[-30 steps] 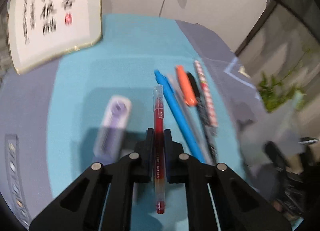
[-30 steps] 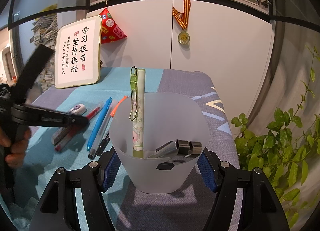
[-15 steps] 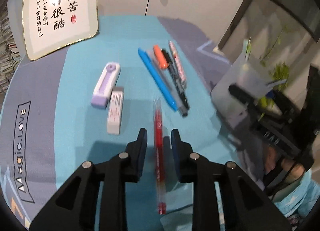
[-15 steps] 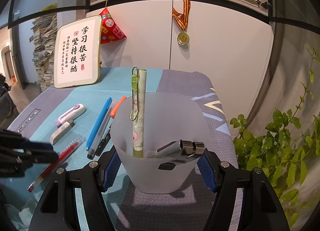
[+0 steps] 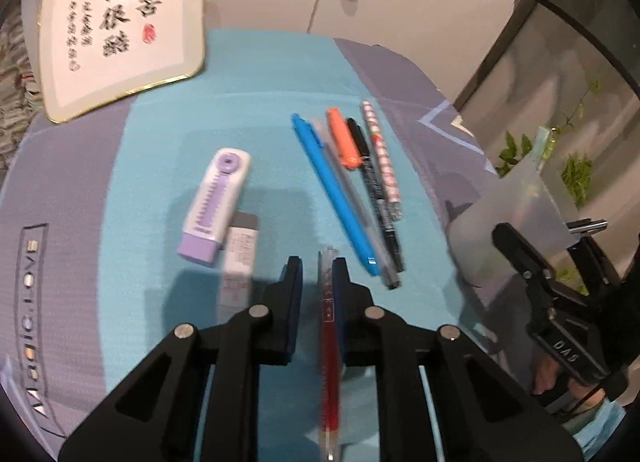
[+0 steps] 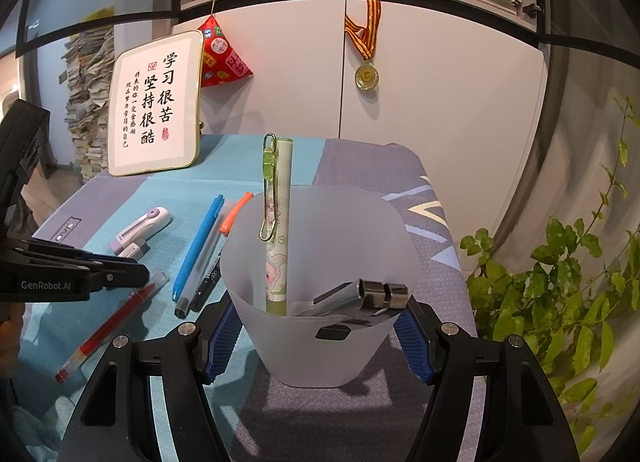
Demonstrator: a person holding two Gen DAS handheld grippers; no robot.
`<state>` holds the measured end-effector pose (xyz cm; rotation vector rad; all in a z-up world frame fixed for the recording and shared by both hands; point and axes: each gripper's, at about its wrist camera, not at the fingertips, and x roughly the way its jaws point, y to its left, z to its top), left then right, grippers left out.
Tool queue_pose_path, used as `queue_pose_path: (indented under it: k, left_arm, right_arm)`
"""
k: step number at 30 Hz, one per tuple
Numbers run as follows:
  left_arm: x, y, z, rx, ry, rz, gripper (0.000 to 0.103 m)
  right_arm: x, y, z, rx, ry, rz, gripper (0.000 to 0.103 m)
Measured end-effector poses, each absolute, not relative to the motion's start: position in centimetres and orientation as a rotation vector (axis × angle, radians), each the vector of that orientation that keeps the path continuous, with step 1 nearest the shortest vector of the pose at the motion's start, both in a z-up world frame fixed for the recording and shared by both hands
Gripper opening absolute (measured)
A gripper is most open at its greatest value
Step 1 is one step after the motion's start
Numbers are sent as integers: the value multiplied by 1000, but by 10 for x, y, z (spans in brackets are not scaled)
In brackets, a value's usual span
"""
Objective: Organize stationery
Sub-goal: 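Lift the red gel pen and drop it into the cup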
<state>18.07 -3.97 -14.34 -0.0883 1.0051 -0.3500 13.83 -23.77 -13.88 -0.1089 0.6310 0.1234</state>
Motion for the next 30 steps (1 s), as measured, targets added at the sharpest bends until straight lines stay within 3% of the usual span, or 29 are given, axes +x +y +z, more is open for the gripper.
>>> queue_pose_path:
  k: [30]
  left_arm:
    - [192,-63,-152,56,998,-344,12]
  right_arm:
    - [138,-237,-139,-110,630,122,70]
